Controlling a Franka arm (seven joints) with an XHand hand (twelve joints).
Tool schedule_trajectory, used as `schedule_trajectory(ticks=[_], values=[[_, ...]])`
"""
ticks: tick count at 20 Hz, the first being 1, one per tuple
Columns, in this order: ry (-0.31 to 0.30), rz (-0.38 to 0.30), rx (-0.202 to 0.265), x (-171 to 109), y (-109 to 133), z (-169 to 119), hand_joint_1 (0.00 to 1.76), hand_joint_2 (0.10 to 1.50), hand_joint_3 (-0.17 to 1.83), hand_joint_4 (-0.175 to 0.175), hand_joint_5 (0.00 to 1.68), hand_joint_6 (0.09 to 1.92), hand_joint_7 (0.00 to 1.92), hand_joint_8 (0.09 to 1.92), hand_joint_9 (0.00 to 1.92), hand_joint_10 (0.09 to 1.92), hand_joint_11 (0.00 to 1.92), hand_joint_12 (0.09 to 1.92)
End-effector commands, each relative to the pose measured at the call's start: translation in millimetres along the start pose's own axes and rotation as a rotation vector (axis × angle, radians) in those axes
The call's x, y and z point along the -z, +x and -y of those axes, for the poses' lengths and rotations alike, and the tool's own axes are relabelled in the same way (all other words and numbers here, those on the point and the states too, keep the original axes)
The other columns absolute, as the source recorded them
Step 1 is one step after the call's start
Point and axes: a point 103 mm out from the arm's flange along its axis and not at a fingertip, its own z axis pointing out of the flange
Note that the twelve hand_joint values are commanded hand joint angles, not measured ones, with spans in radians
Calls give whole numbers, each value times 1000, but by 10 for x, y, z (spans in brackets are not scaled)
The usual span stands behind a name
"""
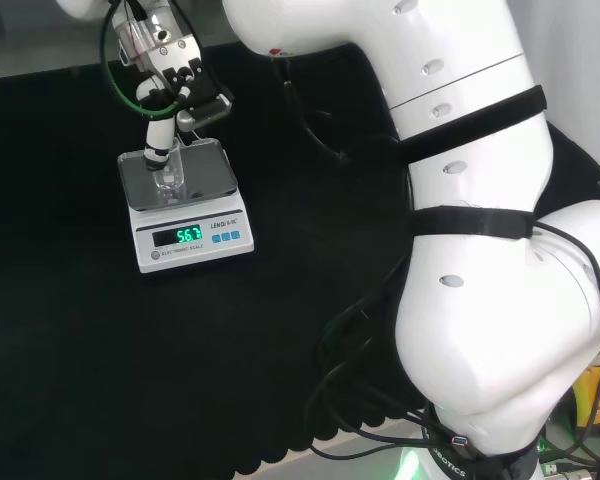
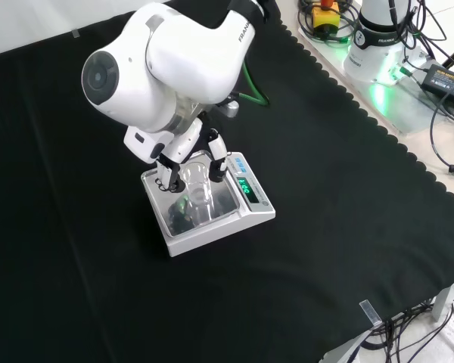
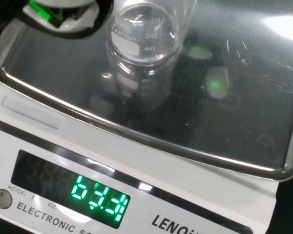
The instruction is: Put the beaker on the electronic balance.
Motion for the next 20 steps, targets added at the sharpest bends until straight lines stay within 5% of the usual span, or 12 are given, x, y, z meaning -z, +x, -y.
schedule_trajectory(ticks=[1,10,20], values=[[15,29,0,15,74,8,768,532,531,-107,485,938,766,872,961,565,1082,980],[-20,33,-40,168,17,141,400,551,195,-50,319,601,248,855,211,885,346,1453],[-133,-5,-134,323,-395,647,391,634,94,-55,346,435,219,831,125,936,282,1485]])
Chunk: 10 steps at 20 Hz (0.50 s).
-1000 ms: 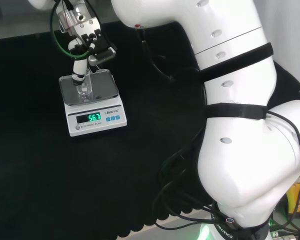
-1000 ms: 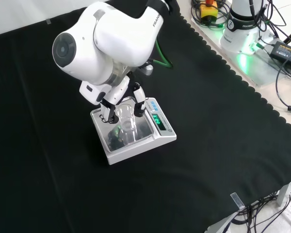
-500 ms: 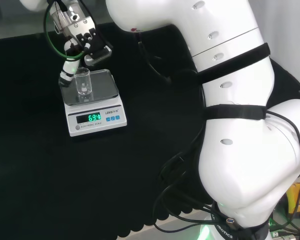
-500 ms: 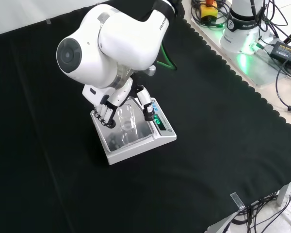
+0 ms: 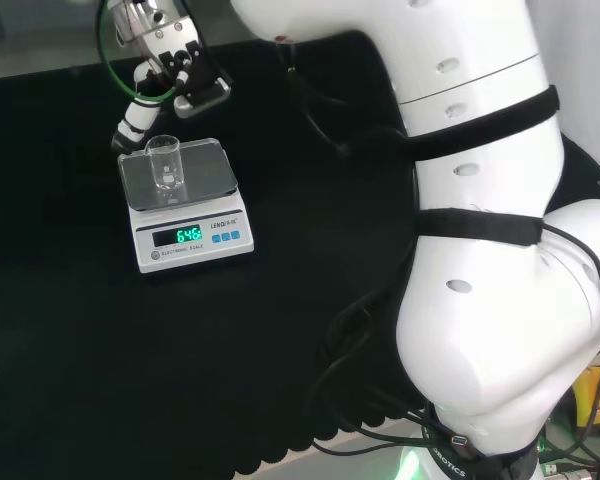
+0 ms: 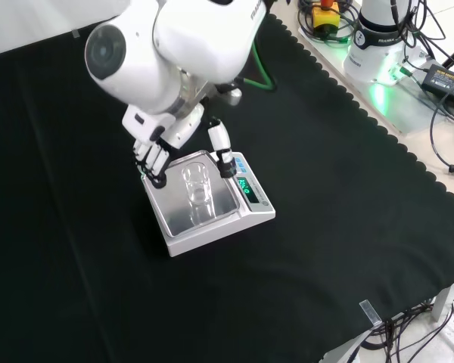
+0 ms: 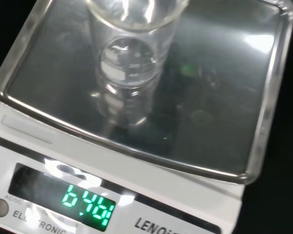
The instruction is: Put the beaker on the electronic balance.
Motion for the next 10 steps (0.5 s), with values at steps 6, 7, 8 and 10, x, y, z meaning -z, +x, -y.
schedule_trajectory(ticks=[6,7,8,10], values=[[-114,-62,-156,-79,-675,873,437,675,96,-55,356,420,236,824,153,928,325,1461],[-118,-69,-167,-127,-722,961,447,681,97,-55,357,418,238,823,157,927,333,1458],[-120,-76,-176,-176,-766,1046,457,687,98,-55,357,416,239,823,160,926,339,1457],[-120,-88,-196,-275,-839,1203,473,695,100,-55,357,414,242,823,165,926,348,1455]])
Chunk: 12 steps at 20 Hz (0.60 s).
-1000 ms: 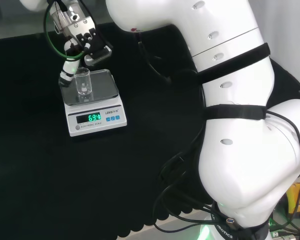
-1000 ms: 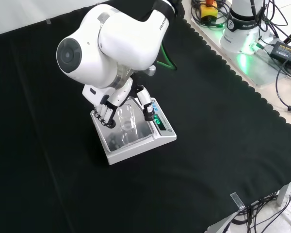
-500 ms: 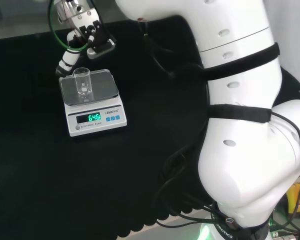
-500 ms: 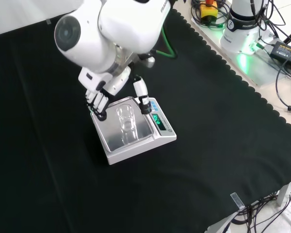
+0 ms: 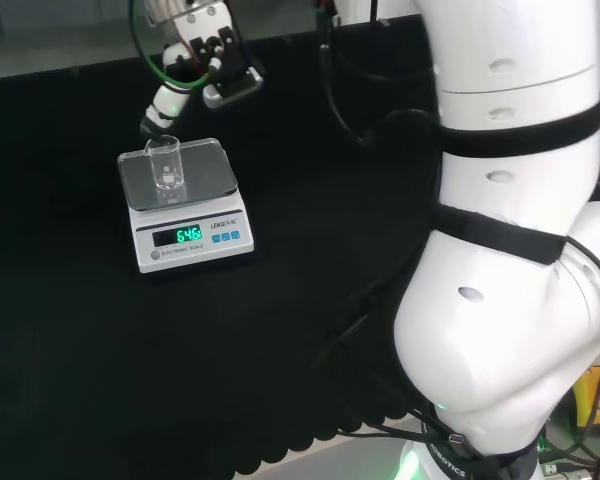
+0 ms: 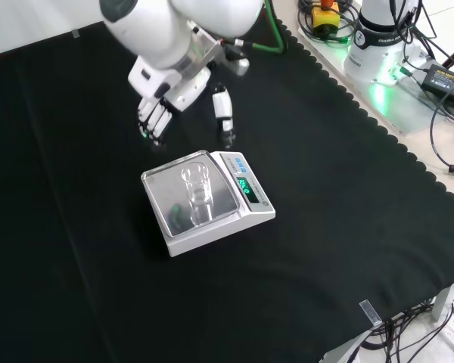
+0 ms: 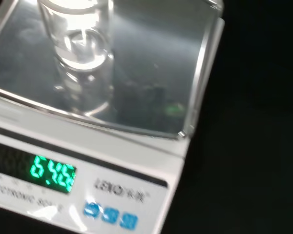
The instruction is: Put the beaker on the electronic balance.
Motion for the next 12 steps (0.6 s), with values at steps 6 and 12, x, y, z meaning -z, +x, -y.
schedule_trajectory(ticks=[6,12], values=[[-71,-94,-149,-438,-635,950,506,715,106,-55,361,406,251,819,179,917,377,1435],[-84,-125,-142,-547,-646,1024,528,734,113,-58,371,406,261,819,201,916,405,1425]])
